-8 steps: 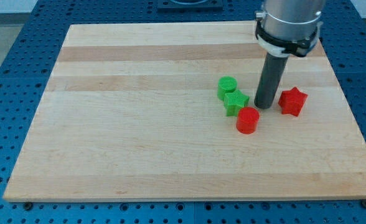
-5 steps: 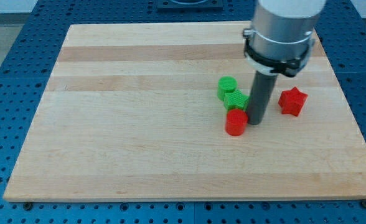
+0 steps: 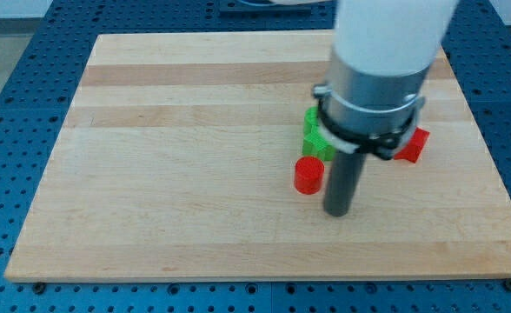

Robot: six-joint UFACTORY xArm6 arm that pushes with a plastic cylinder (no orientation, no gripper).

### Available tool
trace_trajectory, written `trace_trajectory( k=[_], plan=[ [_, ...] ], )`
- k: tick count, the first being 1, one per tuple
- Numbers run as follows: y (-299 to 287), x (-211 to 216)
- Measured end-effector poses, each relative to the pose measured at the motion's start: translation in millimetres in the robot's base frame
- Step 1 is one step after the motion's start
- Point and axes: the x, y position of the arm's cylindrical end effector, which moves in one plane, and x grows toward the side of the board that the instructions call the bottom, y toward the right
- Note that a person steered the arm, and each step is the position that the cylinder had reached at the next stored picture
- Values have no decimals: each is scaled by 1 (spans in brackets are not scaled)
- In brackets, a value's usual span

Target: Place the red circle vertically to the green blocks

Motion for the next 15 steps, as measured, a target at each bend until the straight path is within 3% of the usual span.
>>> trace_trajectory(
  k=[2, 5, 15],
  plan=[
    [-65, -3],
    [-46, -33],
    [-8, -14]
  ],
)
